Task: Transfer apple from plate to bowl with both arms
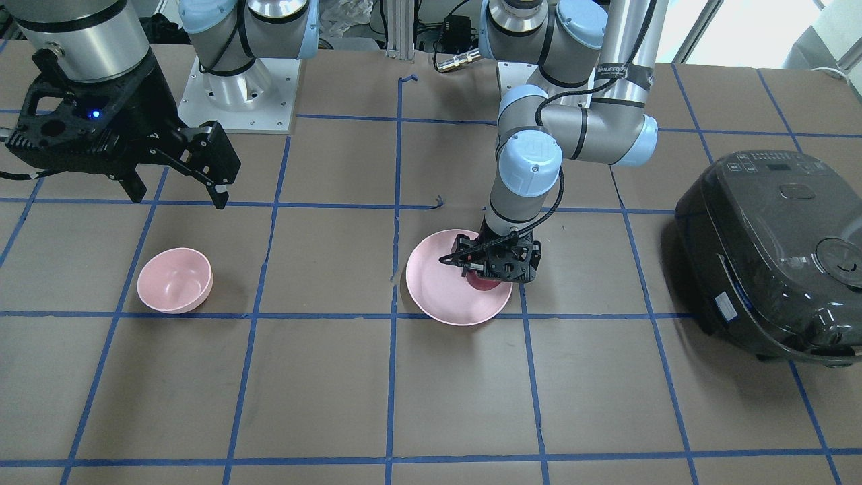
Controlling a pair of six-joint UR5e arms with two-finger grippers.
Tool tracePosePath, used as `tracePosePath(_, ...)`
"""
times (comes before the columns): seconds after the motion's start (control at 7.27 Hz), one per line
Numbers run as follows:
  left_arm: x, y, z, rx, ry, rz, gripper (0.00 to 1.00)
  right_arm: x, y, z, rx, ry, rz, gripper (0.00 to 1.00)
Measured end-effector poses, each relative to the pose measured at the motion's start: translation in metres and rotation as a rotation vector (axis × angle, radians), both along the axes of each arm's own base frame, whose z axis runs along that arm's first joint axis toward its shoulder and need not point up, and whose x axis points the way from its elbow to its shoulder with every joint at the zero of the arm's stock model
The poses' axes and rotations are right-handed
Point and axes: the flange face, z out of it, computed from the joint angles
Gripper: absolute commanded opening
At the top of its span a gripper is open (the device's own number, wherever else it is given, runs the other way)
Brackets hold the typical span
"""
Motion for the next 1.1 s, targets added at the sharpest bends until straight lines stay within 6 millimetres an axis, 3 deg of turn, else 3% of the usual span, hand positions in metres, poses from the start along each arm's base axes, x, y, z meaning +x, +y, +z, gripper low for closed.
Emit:
tracePosePath(0.14,0.000,0.002,0.000,0.000,0.001,-0.005,0.65,0.000,0.000,0.000,-0.001,0.000,0.000,1.00)
tracePosePath(0.28,0.000,0.006,-0.003,0.010,0.000,-0.009,0.49,0.000,0.000,0.000,-0.001,0.000,0.000,1.00)
tracePosePath(0.41,0.000,0.010,-0.007,0.020,-0.001,-0.012,0.04,0.000,0.000,0.000,-0.001,0.000,0.000,1.00)
tracePosePath(0.83,-0.001,0.014,-0.002,0.011,-0.003,-0.011,0.00,0.000,0.000,0.000,-0.001,0.000,-0.001,1.00)
tracePosePath(1.1,-0.005,0.003,0.033,-0.066,0.013,0.009,0.00,0.000,0.000,0.000,-0.001,0.000,0.000,1.00)
